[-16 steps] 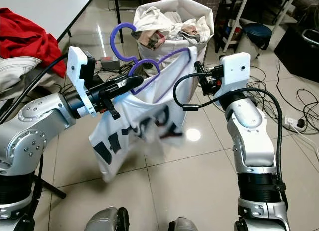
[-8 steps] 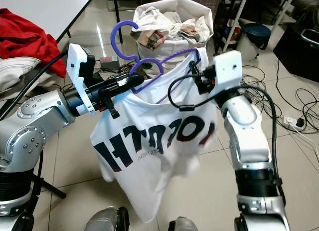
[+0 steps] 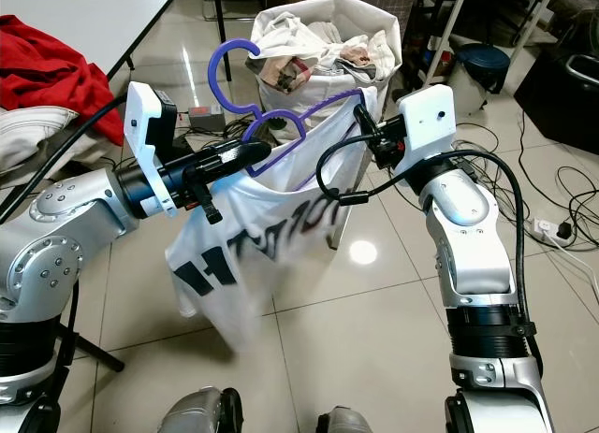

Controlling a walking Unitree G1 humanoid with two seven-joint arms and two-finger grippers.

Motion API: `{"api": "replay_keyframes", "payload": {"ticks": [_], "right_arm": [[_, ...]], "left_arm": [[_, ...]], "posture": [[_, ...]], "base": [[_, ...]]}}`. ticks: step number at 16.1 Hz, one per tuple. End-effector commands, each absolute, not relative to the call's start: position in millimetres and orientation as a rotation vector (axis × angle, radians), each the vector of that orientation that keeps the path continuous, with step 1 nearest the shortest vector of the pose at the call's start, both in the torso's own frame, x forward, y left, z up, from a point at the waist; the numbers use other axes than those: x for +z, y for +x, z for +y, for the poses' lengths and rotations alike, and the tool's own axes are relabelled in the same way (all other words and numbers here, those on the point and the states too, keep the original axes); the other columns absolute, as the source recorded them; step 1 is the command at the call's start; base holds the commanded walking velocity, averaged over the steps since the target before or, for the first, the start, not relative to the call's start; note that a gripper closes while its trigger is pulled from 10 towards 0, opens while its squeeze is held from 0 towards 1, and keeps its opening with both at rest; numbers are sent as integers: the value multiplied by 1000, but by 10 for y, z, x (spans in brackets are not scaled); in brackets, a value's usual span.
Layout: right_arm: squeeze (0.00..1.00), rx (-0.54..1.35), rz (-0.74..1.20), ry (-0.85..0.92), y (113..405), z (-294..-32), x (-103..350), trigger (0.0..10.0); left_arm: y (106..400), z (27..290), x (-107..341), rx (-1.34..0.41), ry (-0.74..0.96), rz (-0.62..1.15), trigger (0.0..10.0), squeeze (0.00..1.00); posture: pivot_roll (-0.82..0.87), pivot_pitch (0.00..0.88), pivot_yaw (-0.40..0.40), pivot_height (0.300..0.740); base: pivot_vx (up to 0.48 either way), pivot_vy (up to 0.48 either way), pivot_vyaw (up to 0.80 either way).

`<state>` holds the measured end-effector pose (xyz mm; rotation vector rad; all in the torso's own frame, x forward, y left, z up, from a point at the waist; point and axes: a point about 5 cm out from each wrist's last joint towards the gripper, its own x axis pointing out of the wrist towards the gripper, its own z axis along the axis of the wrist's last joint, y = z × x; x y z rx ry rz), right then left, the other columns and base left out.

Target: Hang hanger

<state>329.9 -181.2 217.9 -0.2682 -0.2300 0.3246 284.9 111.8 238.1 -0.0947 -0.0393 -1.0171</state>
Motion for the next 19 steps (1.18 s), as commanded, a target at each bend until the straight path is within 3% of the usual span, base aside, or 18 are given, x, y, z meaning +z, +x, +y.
{"api": "replay_keyframes", "payload": {"ticks": [1,19], "right_arm": [[0,328,-236,-277,3310,-1837,2195,0],[0,383,-195,-232,3298,-1987,2276,0]], "left_arm": [[2802,1081,2480,-1068,-80,-79,0,0],[2807,1173,2430,-1106,19,-31,0,0]], "posture": [[-69,74,6,740],[-60,75,-2,740]], "base": [[0,0,0],[0,0,0]]}}
